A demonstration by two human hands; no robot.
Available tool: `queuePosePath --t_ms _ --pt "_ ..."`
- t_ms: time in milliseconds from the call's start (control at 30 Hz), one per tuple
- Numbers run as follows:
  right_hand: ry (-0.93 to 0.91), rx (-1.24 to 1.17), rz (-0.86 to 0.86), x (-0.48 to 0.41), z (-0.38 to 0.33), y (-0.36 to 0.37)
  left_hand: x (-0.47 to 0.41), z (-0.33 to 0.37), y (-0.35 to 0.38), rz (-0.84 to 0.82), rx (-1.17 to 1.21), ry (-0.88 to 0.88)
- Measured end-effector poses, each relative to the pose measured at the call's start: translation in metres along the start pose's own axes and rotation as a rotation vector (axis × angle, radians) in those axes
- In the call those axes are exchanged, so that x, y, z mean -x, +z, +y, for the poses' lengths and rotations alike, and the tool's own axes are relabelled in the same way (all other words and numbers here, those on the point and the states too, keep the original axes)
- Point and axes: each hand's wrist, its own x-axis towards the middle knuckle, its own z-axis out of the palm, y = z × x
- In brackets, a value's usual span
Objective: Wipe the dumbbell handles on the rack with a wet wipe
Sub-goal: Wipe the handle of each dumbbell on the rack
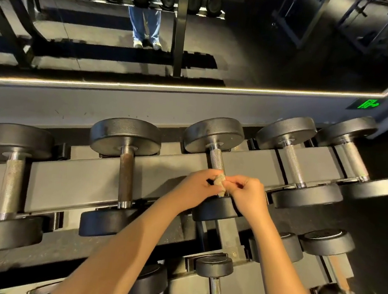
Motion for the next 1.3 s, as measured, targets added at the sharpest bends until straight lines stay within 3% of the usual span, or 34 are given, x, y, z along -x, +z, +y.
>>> queuePosePath --t_ms 200,333,400,567,667,767,1100,1300 --pt "0.02 -0.124 0.027 0.001 0.004 -0.006 -0.016 0.0 0.001 0.275 0.236 -0.044" --pt "0.076 0.18 0.149 0.003 0.012 0.002 -0.028 0.005 -0.008 0.612 0.337 -0.063" --pt "0.076 0.226 0.172 0.003 0.012 0.004 -0.038 0.003 -0.005 0.669 0.321 -0.071" --pt "0.06 0.225 0.183 0.003 0.011 0.004 -0.057 -0.004 0.012 0.648 0.149 -0.078" --pt "0.089 0.248 0.202 0.002 0.01 0.004 -0.052 -0.01 0.017 0.564 0.196 -0.107" --pt "0.113 0.258 0.213 0.001 0.012 0.006 -0.039 -0.015 0.026 0.49 0.065 -0.055" --pt "0.145 0.212 0.22 0.0 0.016 0.007 -0.063 0.0 0.01 0.666 -0.06 -0.027" --pt "0.148 0.167 0.27 -0.001 0.02 0.01 -0.041 0.002 0.026 0.564 -0.151 0.013"
